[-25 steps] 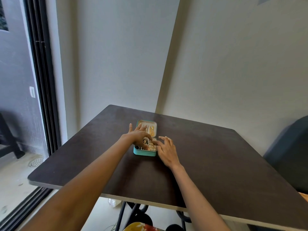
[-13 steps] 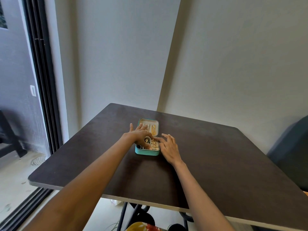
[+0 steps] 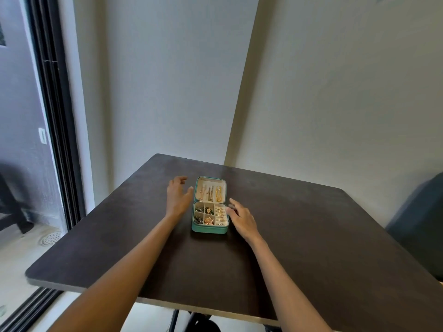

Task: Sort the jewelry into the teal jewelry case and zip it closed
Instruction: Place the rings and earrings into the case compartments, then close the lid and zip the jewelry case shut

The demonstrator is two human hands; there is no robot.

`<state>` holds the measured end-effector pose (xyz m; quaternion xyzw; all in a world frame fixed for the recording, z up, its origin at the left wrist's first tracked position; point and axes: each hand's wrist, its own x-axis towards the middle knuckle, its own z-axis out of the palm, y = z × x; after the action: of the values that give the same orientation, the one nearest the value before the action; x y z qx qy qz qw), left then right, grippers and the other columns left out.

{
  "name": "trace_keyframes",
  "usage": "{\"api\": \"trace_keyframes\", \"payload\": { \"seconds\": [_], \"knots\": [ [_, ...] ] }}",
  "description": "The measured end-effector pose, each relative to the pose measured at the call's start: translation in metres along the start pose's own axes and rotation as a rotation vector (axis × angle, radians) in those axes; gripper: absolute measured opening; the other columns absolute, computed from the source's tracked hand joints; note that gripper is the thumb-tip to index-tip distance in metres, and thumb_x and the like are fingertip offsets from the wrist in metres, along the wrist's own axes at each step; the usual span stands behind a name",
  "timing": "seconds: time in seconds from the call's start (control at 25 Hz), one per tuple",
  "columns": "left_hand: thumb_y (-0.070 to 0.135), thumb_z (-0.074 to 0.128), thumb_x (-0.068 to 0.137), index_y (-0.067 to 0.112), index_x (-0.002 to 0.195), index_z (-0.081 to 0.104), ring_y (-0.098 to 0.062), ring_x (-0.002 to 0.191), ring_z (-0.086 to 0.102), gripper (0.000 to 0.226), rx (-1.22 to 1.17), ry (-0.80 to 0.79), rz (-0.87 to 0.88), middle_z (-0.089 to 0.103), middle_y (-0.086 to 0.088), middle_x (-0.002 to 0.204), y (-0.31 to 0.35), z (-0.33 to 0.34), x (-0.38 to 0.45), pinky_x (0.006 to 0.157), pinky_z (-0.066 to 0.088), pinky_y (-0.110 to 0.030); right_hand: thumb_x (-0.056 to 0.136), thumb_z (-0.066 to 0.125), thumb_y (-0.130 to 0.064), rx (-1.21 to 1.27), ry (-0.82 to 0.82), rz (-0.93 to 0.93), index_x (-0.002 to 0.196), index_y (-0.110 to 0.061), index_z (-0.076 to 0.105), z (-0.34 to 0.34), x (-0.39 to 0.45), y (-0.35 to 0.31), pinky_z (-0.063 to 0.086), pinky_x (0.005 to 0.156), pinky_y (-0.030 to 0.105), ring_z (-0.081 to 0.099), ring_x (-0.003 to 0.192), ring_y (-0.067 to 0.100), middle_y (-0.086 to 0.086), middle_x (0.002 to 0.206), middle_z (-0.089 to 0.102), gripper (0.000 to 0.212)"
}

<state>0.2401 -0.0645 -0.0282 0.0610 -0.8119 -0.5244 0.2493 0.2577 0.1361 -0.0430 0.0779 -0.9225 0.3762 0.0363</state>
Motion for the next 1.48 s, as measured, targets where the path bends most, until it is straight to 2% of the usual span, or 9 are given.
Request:
{"api": "trace_keyframes", "payload": {
  "seconds": [0.16,0.36,0.52,0.68,0.8,1.0,1.16,1.32,1.48],
  "knots": [
    [0.023,0.046,0.097,0.004,0.137,0.039,-0.023,0.103,0.057,0.044,-0.104,-0.248,-0.264,0.055,-0.011,0.122,-0.007,0.002,0.009,0.078,0.047,-0.033,0.096,0.042,-0.035,-0.044,-0.004,0.02,0.142,-0.023,0.041,0.003,0.014,-0.007,0.028,0.109,0.04,0.046,0.126,0.017,-0.005,0.131,0.059,0.047],
    [0.004,0.053,0.092,0.005,0.131,0.05,-0.009,0.076,0.062,0.039,-0.194,-0.389,-0.242,0.064,-0.006,0.113,-0.009,0.003,0.012,0.054,0.051,-0.017,0.091,0.044,-0.032,0.088,0.005,0.094,0.133,-0.031,0.05,0.008,0.033,-0.002,0.04,0.102,0.047,0.058,0.11,0.015,-0.011,0.11,0.068,0.043],
    [-0.004,0.058,0.087,0.007,0.131,0.049,-0.016,0.094,0.066,0.046,-0.34,-0.355,-0.199,0.062,-0.008,0.122,-0.013,0.01,0.012,0.075,0.057,-0.028,0.09,0.048,-0.017,0.305,0.041,0.112,0.129,-0.024,0.054,0.003,0.045,0.001,0.052,0.091,0.043,0.066,0.094,0.012,-0.012,0.102,0.067,0.04],
    [-0.005,0.06,0.085,0.01,0.128,0.052,-0.013,0.086,0.068,0.046,-0.357,-0.326,-0.129,0.062,-0.004,0.118,-0.013,0.014,0.009,0.076,0.058,-0.028,0.09,0.048,-0.005,0.442,0.072,0.096,0.12,-0.024,0.058,-0.006,0.044,0.0,0.052,0.066,0.018,0.065,0.082,0.003,-0.013,0.095,0.064,0.037],
    [-0.004,0.059,0.085,0.011,0.127,0.052,-0.012,0.08,0.067,0.045,-0.34,-0.327,-0.109,0.062,-0.003,0.117,-0.015,0.015,0.009,0.073,0.058,-0.026,0.091,0.05,-0.007,0.503,0.116,0.067,0.117,-0.021,0.064,-0.005,0.044,0.004,0.055,0.07,0.022,0.069,0.086,0.008,-0.002,0.105,0.07,0.032],
    [-0.005,0.06,0.085,0.013,0.123,0.054,-0.016,0.079,0.067,0.043,-0.343,-0.332,-0.078,0.061,-0.002,0.119,-0.017,0.014,0.008,0.071,0.057,-0.026,0.092,0.05,-0.007,0.543,0.139,0.037,0.115,-0.023,0.066,-0.002,0.041,0.005,0.056,0.071,0.023,0.069,0.089,0.011,-0.004,0.105,0.069,0.032],
    [-0.007,0.061,0.083,0.021,0.107,0.056,-0.011,0.074,0.066,0.037,-0.366,-0.33,-0.053,0.063,0.0,0.112,-0.014,0.009,0.005,0.068,0.056,-0.022,0.094,0.051,-0.012,0.552,0.183,0.063,0.109,-0.028,0.067,0.001,0.043,0.007,0.055,0.088,0.038,0.064,0.101,0.015,-0.003,0.113,0.062,0.027],
    [-0.009,0.061,0.082,0.023,0.098,0.058,-0.009,0.071,0.066,0.036,-0.398,-0.333,-0.031,0.064,0.002,0.107,-0.011,0.007,0.0,0.067,0.056,-0.021,0.093,0.052,-0.015,0.618,0.192,0.069,0.103,-0.019,0.07,-0.002,0.035,0.005,0.056,0.077,0.03,0.069,0.09,0.014,0.0,0.102,0.072,0.021],
    [-0.011,0.059,0.082,0.017,0.096,0.061,-0.012,0.077,0.066,0.032,-0.422,-0.356,-0.029,0.066,-0.004,0.106,-0.011,0.005,-0.009,0.07,0.056,-0.022,0.096,0.049,-0.027,0.7,0.217,0.1,0.084,-0.017,0.07,-0.005,0.019,0.001,0.052,0.066,0.023,0.068,0.079,0.014,0.0,0.085,0.072,0.026]
  ]
}}
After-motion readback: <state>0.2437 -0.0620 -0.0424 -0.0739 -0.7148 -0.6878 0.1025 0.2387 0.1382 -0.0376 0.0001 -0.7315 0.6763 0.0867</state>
